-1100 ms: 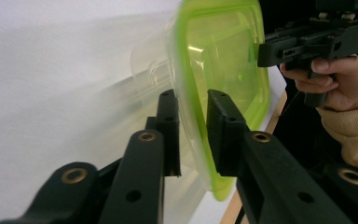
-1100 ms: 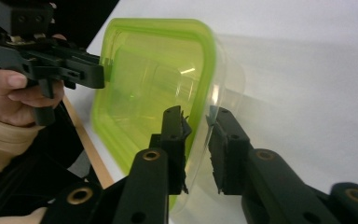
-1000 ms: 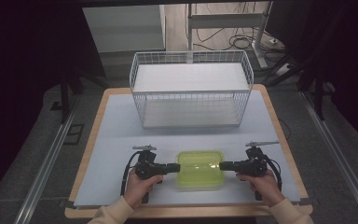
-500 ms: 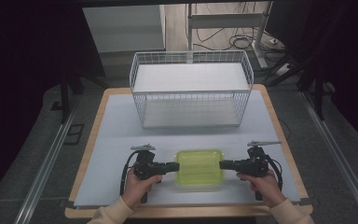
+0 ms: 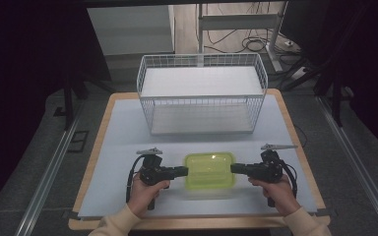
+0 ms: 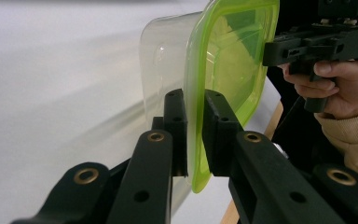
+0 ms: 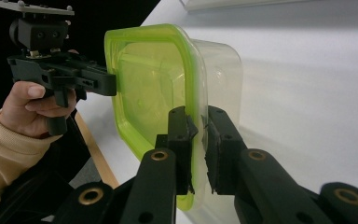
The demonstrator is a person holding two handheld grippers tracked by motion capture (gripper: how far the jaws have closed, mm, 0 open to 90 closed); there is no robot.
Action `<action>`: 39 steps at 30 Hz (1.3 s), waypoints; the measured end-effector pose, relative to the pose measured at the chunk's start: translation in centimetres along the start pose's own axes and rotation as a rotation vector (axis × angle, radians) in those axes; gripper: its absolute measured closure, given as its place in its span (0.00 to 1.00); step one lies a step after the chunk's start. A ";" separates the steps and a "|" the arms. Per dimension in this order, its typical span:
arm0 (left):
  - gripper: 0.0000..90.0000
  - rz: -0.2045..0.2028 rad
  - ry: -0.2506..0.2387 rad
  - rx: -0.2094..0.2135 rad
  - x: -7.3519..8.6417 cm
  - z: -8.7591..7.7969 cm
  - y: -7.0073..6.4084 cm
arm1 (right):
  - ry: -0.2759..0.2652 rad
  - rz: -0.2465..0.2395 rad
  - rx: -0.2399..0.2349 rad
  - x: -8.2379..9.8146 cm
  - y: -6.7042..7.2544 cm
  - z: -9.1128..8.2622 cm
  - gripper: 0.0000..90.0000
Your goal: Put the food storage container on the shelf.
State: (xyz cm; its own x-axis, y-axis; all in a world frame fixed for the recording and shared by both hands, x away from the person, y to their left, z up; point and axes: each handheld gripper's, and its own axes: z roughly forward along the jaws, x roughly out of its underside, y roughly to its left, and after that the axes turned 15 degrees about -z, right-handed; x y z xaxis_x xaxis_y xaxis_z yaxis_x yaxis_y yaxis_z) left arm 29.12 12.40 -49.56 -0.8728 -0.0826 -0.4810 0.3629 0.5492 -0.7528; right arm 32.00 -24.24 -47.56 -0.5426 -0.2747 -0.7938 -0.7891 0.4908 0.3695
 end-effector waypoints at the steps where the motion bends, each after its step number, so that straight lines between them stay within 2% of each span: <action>1: 0.90 -0.002 -0.006 0.002 -0.1 0.0 -0.1 | 0.000 0.000 0.000 0.0 0.0 0.0 0.91; 11: 0.90 0.018 -0.018 -0.002 -1.1 -0.5 -0.6 | -0.017 -0.027 0.024 -1.1 0.4 -0.3 0.91; 14: 0.90 0.025 -0.029 -0.009 -1.6 -1.0 -0.8 | -0.025 -0.050 0.034 -2.0 0.7 -0.2 0.91; 21: 0.90 0.046 -0.045 -0.017 -2.4 -2.0 -1.5 | -0.044 -0.061 0.025 -3.0 1.1 -0.1 0.91; 33: 0.90 0.082 -0.067 -0.027 -4.0 -3.0 -2.3 | -0.058 -0.100 0.044 -5.2 1.8 -0.4 0.91; 39: 0.90 0.082 -0.077 -0.024 -4.6 -3.3 -2.6 | -0.068 -0.106 0.046 -5.9 1.8 -0.5 0.91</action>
State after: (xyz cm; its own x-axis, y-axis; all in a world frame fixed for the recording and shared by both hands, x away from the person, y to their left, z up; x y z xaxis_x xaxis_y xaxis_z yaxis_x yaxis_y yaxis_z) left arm 31.06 14.12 -43.89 -0.8127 -0.0995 -0.5741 0.4234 0.5760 -0.6992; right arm 33.62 -22.10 -41.97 -0.4344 -0.2713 -0.8589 -0.8264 0.4994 0.2603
